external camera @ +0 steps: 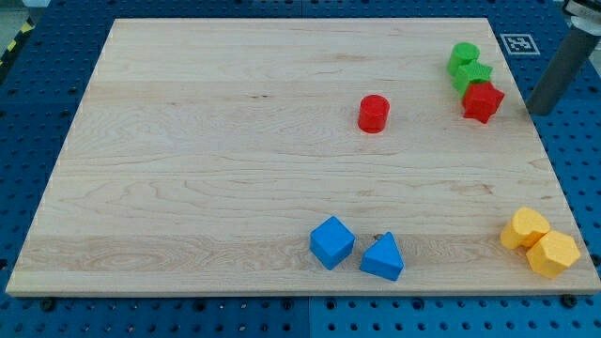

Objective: Push the red star to the top of the red circle

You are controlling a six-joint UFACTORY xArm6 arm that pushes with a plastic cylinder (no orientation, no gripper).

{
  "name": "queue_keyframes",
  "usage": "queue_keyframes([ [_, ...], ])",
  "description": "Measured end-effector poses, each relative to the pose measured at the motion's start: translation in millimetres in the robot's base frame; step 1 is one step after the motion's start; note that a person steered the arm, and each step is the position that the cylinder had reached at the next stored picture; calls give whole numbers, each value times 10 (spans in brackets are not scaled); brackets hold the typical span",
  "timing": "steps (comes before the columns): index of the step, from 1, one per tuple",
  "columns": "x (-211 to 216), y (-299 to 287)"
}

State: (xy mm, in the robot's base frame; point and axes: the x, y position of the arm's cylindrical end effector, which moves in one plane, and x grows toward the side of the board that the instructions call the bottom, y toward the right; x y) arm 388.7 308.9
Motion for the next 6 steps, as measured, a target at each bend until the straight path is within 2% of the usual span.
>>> queue_keyframes([
  [4,0,-1026],
  [6,-61,-962],
])
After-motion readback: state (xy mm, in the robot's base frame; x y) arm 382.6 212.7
